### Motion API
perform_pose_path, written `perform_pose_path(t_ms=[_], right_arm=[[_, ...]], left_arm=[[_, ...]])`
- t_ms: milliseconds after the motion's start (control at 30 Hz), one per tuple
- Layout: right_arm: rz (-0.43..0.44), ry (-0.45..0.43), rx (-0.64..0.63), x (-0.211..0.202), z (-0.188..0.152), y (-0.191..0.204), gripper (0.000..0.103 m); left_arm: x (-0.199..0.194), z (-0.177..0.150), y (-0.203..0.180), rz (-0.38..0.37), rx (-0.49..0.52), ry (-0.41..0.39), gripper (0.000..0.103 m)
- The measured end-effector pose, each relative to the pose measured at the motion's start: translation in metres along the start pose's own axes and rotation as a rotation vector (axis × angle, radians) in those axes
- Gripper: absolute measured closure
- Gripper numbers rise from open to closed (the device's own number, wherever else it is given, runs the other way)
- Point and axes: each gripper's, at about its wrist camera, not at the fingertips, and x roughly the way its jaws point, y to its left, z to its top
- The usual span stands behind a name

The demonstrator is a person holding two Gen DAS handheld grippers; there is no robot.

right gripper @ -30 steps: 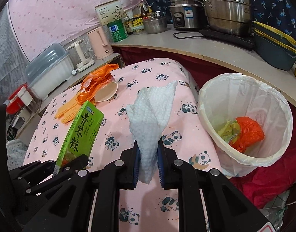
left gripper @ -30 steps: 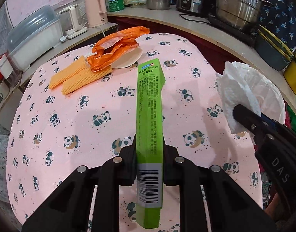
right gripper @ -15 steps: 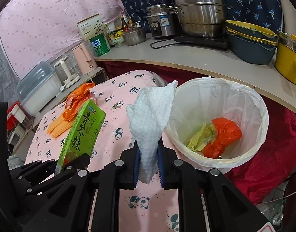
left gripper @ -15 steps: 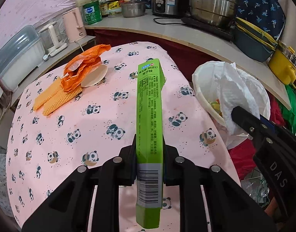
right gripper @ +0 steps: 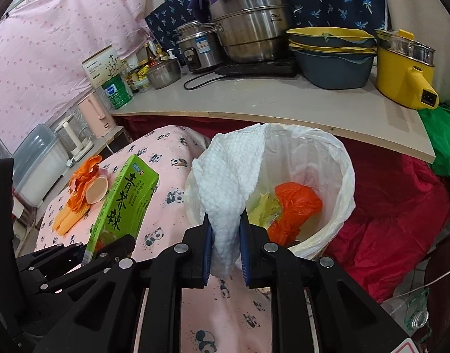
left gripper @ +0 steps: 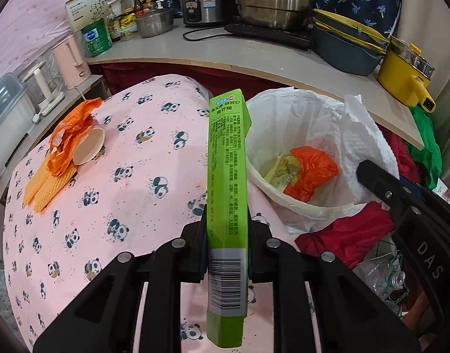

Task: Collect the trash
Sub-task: 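Carry the carton and tissue over the white trash bin with both tools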

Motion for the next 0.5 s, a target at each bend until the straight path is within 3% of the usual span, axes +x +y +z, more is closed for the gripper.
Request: perform_pose_path(t_ms=[500], right_arm=[[-0.071,-0.008,0.103,0.011,0.011,-0.052,0.088]], left_arm=[[0.029,0.041,-0.052,-0.098,0.140,-0.024,0.084]])
